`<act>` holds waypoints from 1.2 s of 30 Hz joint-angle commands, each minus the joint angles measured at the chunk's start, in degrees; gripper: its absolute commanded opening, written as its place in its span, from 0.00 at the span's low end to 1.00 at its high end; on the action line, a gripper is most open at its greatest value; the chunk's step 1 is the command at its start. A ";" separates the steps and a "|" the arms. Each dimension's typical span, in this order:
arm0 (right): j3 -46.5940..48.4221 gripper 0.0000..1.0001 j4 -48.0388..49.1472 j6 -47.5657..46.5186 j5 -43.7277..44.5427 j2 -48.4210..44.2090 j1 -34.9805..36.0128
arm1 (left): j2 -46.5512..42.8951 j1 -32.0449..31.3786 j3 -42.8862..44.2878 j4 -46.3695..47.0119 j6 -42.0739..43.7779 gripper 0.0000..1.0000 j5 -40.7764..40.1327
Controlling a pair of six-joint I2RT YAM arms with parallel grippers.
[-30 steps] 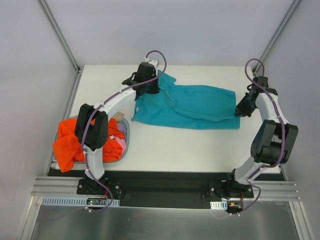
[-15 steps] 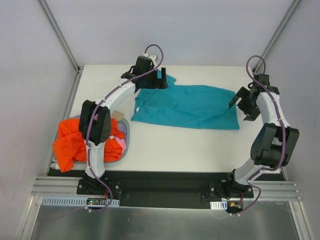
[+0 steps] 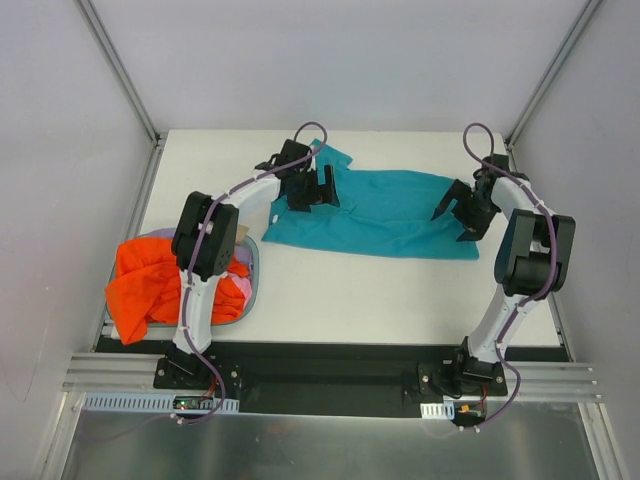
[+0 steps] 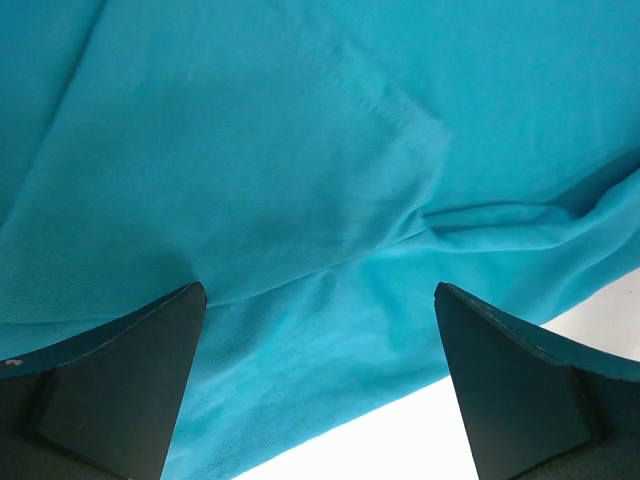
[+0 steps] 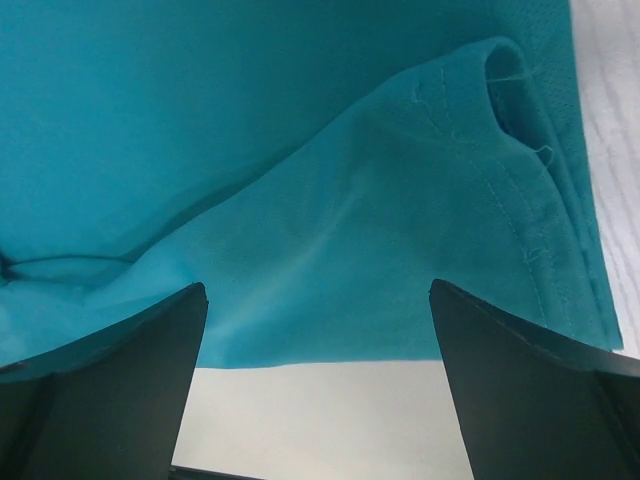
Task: Fold and stack the t-shirts
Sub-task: Grap the side of the flattened tshirt furthest away from the robot with both arms
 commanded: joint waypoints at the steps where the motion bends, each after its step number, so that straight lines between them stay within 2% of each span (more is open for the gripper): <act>1: -1.28 0.97 0.80 0.58 -2.03 1.27 0.01 | 0.09 0.21 -2.20 0.64 -3.43 0.99 3.75; 7: -9.98 0.97 1.24 0.32 -0.89 -2.24 -1.39 | -3.86 0.12 -10.90 0.64 -4.14 0.99 3.14; 13: -21.42 0.97 2.56 -0.03 -0.10 -9.97 -4.29 | -12.20 -2.25 -24.95 0.81 -7.56 0.99 1.55; 17: -26.43 0.97 1.68 1.64 1.13 -13.66 -4.91 | -19.92 -6.82 -35.48 0.90 -10.11 0.99 -3.01; 23: -34.42 0.97 0.27 3.49 3.68 -20.08 -6.58 | -28.54 -13.50 -44.55 0.90 -16.17 0.99 -7.41; 29: -41.63 0.97 0.01 2.78 1.83 -26.74 -10.70 | -35.58 -17.46 -48.09 0.72 -19.25 0.99 -9.78; 36: -45.68 0.97 -1.57 2.61 5.27 -34.59 -14.40 | -38.23 -17.55 -44.58 -0.24 -16.19 0.99 -11.89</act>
